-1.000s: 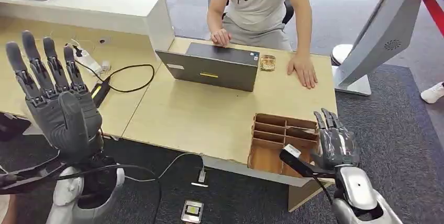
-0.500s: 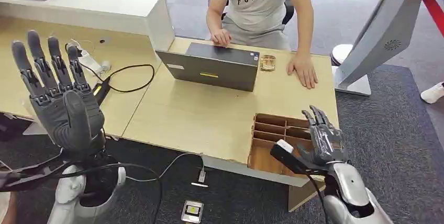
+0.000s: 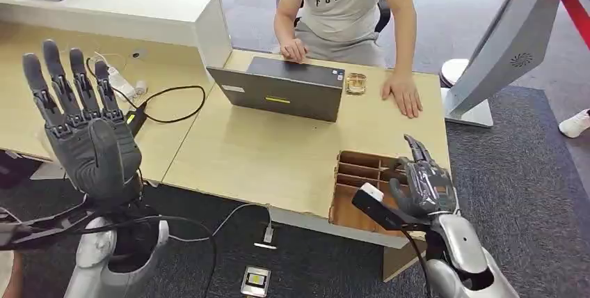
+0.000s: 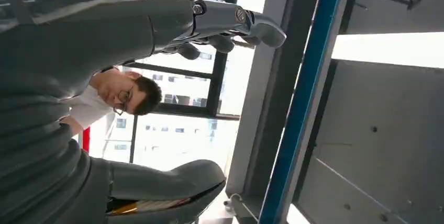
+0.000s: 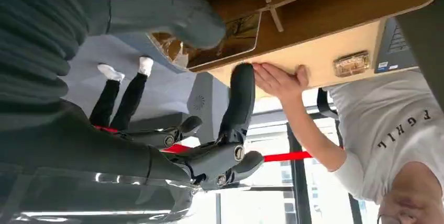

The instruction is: Pass the card to the sensor for recognition and then transmit it.

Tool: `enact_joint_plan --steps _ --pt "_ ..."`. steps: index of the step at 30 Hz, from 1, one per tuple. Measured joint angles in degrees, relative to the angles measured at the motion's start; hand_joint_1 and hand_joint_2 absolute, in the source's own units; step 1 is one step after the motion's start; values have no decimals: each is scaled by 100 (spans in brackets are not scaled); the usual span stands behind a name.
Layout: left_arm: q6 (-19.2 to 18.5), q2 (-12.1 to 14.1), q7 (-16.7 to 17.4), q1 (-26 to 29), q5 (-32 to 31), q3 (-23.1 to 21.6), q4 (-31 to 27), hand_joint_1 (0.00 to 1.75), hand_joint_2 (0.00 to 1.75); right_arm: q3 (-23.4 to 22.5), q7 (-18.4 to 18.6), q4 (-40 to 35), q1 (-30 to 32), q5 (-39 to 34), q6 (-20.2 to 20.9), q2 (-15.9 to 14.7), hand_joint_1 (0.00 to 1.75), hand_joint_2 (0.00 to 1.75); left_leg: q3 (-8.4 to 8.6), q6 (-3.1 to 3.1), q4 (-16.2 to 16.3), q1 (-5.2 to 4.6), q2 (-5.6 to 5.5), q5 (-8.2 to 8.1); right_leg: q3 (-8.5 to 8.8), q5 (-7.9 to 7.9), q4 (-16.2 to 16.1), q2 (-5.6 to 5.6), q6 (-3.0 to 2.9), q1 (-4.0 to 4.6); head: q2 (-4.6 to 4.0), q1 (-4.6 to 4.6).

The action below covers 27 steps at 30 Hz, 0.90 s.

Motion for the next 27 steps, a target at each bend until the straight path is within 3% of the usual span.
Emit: enact_joint_plan --steps 1,2,3,27 --pt "0 0 0 -1 17 0 0 0 175 2 22 2 1 37 -2 0 49 175 0 0 0 0 0 0 0 0 0 0 0 0 0 2" --pt "-2 0 0 -1 30 0 0 0 175 2 39 9 1 63 -4 -2 17 175 0 0 0 0 0 0 0 0 0 0 0 0 0 0" --pt "0 0 2 -2 31 0 2 0 175 2 50 11 3 85 -4 -2 0 175 0 0 0 0 0 0 0 0 0 0 0 0 0 2" --pt "-107 0 0 -32 48 -98 109 0 175 2 166 501 -33 162 -129 33 3 175 -2 0 0 0 0 0 0 0 0 0 0 0 0 2"
